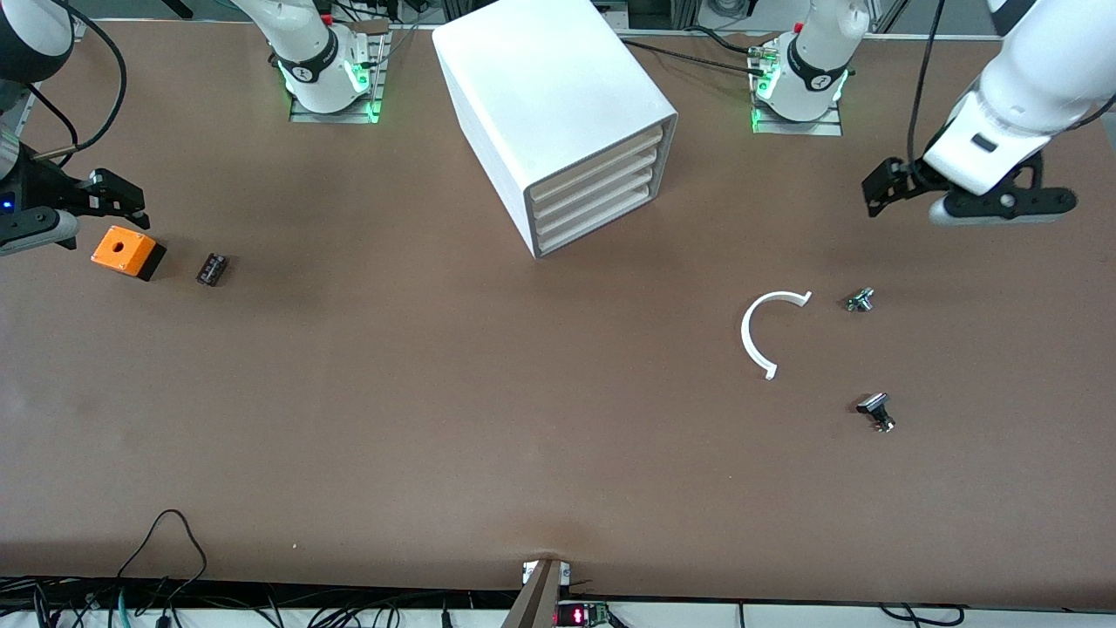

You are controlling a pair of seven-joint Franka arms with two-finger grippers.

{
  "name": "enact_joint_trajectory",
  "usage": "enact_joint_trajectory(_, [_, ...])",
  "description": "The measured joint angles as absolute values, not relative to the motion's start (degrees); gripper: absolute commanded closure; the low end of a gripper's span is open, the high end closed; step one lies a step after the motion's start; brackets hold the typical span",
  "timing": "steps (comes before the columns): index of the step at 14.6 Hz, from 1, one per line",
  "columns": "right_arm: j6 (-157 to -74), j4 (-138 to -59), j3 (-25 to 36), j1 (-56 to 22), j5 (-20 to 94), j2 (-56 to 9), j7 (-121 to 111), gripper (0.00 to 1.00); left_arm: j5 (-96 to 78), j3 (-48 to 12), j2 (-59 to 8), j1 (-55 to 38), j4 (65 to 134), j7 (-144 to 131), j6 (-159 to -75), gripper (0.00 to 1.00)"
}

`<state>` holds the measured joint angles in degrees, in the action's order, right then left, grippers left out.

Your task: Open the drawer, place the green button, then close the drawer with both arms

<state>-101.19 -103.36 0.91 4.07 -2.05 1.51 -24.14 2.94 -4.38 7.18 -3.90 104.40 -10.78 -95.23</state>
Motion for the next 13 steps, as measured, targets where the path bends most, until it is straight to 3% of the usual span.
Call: enact_joint_trajectory(13, [-101.18, -102.58, 1.08, 4.14, -2.05, 1.51, -24.14, 0.00, 4.56, -3.91, 4.63, -0.32, 101.78, -9.00, -100.82, 0.00])
